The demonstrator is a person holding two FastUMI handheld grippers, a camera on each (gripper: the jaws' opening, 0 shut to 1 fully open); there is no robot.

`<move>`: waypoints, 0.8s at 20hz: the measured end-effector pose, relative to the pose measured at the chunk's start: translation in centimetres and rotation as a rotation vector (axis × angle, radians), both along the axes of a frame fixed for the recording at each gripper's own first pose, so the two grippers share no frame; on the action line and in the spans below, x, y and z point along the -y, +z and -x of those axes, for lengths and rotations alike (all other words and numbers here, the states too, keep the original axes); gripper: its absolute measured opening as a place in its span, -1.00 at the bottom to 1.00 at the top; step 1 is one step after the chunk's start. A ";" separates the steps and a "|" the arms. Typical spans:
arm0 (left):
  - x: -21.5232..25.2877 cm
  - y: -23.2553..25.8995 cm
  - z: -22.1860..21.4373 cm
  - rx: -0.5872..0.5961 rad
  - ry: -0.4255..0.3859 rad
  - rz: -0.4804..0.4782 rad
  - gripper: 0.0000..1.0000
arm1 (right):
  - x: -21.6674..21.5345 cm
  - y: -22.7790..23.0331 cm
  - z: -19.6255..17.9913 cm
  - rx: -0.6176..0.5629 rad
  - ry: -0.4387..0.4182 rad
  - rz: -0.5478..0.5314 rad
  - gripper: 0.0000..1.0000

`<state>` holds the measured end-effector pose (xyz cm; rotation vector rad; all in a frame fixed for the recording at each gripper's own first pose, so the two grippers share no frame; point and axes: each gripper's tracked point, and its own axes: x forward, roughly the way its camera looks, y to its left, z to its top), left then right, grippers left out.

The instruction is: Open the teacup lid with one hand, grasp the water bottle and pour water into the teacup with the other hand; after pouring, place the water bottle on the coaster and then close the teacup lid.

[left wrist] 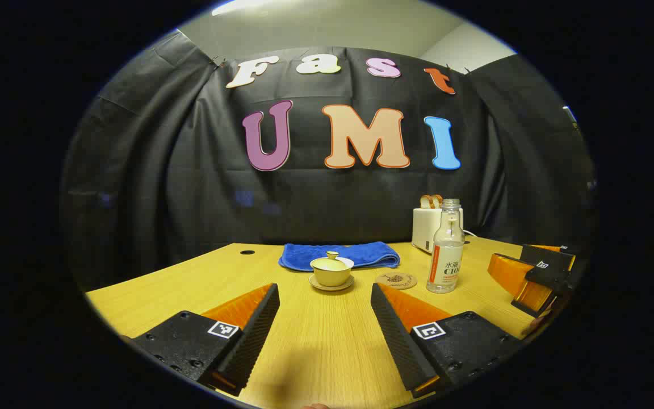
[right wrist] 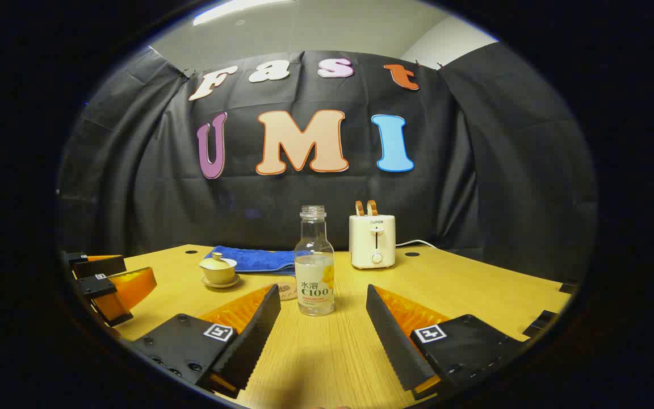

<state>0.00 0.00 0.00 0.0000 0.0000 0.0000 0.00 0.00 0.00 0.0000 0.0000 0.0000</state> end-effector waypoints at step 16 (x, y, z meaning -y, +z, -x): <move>0.1 -0.2 0.2 0.001 0.001 0.001 0.90 | -0.2 -0.1 -0.3 0.003 0.012 -0.002 0.92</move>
